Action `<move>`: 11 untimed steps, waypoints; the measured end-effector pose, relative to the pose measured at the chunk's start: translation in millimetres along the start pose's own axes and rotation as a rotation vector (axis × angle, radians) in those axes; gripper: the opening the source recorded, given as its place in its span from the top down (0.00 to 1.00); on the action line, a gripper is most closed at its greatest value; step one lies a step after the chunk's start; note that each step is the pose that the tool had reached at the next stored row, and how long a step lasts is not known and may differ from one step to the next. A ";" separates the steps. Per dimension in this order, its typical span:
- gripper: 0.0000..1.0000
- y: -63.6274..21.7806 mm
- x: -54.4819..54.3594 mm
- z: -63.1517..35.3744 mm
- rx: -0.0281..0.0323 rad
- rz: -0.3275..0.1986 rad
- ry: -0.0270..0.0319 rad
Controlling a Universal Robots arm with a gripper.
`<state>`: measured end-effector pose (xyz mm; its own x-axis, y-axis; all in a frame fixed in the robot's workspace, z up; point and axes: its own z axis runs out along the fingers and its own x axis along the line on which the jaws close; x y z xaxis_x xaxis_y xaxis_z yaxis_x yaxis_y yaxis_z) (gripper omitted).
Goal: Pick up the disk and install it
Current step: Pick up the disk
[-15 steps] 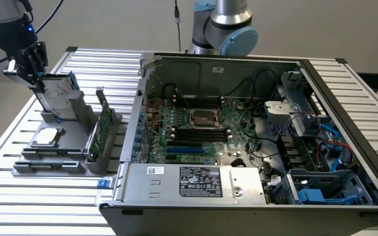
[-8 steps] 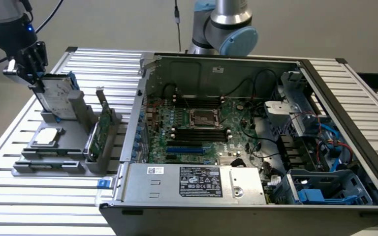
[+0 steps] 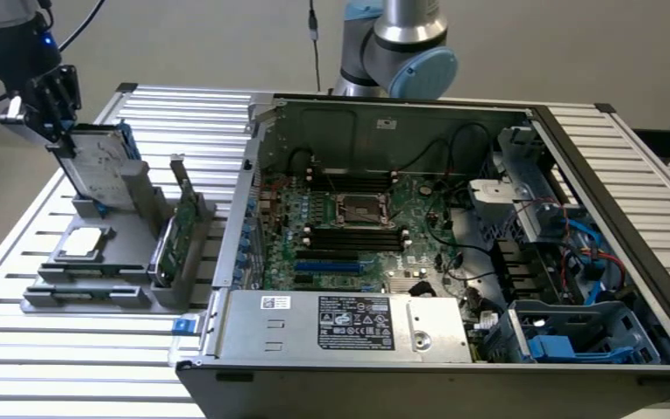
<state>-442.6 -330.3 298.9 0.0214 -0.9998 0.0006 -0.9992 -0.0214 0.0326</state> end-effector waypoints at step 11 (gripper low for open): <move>0.67 1.2 -0.2 -38.7 0.0002 0.000 0.0000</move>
<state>-442.5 -330.1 337.7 0.0215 -0.9998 0.0005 -0.9992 -0.0214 0.0323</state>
